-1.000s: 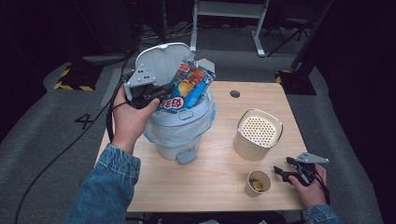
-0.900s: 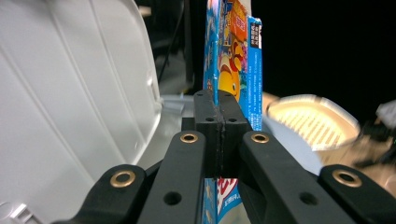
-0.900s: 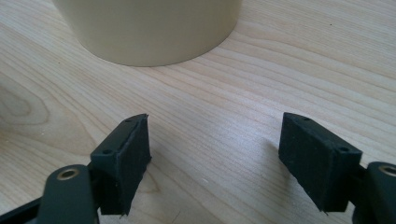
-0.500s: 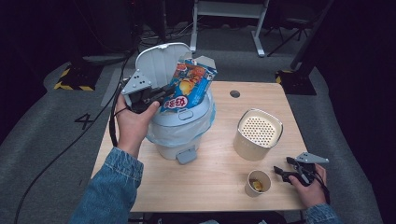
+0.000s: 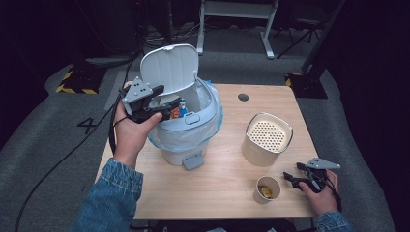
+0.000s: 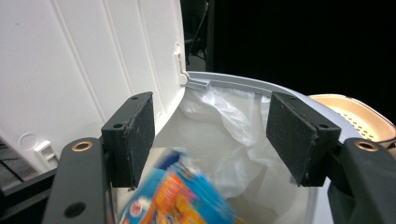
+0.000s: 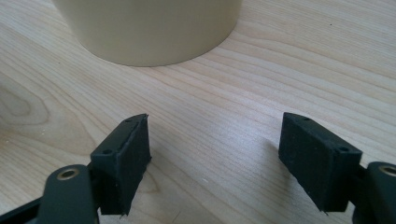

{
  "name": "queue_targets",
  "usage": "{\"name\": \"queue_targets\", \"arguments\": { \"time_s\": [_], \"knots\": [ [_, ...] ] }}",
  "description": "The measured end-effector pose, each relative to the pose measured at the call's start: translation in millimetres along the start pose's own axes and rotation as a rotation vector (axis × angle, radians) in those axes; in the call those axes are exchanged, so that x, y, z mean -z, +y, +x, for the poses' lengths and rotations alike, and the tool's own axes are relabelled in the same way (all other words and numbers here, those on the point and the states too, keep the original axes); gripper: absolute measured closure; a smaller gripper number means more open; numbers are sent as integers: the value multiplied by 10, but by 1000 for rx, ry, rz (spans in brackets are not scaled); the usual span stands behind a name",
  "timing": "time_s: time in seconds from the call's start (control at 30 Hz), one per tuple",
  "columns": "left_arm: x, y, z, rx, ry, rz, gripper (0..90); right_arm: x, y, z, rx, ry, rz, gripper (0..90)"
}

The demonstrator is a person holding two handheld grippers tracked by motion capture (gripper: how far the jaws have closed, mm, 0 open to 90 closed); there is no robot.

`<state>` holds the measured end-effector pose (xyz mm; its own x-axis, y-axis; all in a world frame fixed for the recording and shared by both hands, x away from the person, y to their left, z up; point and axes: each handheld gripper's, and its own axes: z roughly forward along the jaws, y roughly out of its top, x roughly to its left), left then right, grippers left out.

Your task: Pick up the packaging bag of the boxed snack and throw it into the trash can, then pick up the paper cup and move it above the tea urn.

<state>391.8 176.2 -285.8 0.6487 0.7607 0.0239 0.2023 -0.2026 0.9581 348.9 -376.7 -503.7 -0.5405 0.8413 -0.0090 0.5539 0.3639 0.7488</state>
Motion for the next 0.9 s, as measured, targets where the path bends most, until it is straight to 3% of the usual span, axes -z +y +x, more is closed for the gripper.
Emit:
{"name": "queue_targets", "arguments": {
  "time_s": [0.27, 0.57, 0.67, 0.83, 0.9],
  "knots": [
    [214, -9, -84, -52, -78, 25, 334, 1, 1, 0, 0, 1, 1, 251],
    [481, -155, -196, -72, -190, 55, 346, 10, -5, 7, 2, -1, 2, 252],
    [562, -235, -238, -70, -221, 59, 345, 26, -14, 15, 24, 7, -1, 241],
    [635, -444, -322, -83, -243, 107, 353, 113, -5, 51, 62, 41, 25, 258],
    [660, -556, -359, -95, -216, 137, 353, 159, 4, 64, 71, 72, 25, 259]
  ]
}}
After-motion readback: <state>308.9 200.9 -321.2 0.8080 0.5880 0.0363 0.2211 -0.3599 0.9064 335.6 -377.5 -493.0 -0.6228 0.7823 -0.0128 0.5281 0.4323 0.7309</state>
